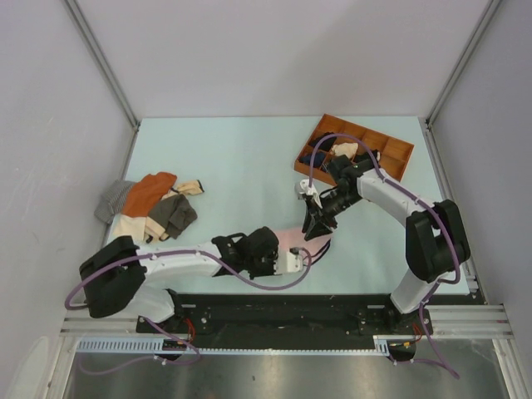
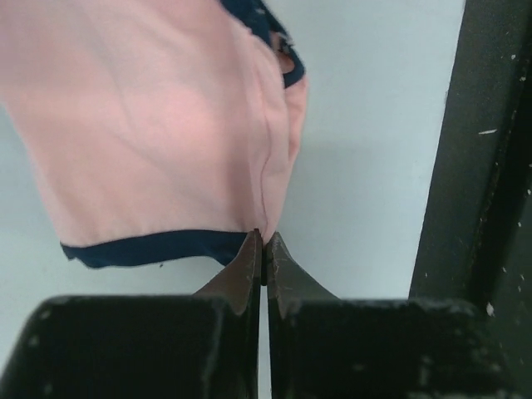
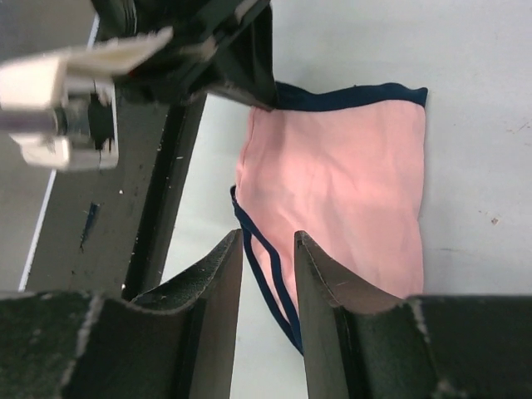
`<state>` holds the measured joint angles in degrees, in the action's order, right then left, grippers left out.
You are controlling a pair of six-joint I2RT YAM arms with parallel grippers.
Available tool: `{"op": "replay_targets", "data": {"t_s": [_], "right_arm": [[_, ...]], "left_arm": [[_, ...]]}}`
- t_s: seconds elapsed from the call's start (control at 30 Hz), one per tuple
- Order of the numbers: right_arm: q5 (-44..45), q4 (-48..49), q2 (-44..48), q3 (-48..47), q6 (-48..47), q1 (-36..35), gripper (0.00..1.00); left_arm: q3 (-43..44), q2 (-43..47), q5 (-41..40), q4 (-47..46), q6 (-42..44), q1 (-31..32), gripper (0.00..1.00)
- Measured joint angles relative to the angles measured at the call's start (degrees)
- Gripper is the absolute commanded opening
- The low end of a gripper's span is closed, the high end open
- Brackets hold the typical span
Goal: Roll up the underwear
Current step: Fold the underwear at the center of the board.
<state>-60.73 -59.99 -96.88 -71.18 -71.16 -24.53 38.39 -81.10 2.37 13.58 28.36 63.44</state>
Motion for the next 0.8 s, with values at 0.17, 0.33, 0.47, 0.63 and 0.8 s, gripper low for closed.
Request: {"op": "replay_targets", "data": {"t_s": [0.17, 0.33, 0.47, 0.63, 0.8], "right_arm": [[1.5, 0.5, 0.9, 1.2, -1.4, 0.1, 0.36], [2.8, 1.1, 1.7, 3.2, -3.3, 0.1, 0.37], [3.5, 1.6, 2.6, 4.1, -4.6, 0.1, 0.37], [4.4, 2.9, 4.1, 4.4, -4.9, 0.0, 0.37], [5.5, 4.5, 4.6, 4.5, -4.9, -0.8, 0.41]], "left_arm": [[4.3, 2.7, 7.9, 5.2, -1.0, -6.6, 0.00], [9.3, 2.6, 16.4, 7.9, -2.9, -13.1, 0.00], [11.6, 0.1, 21.5, 8.6, -4.9, -18.0, 0.00], [13.5, -5.7, 25.4, 9.2, -7.6, -22.6, 0.00], [14.9, -9.7, 26.9, 9.1, -10.4, -24.9, 0.00]]}}
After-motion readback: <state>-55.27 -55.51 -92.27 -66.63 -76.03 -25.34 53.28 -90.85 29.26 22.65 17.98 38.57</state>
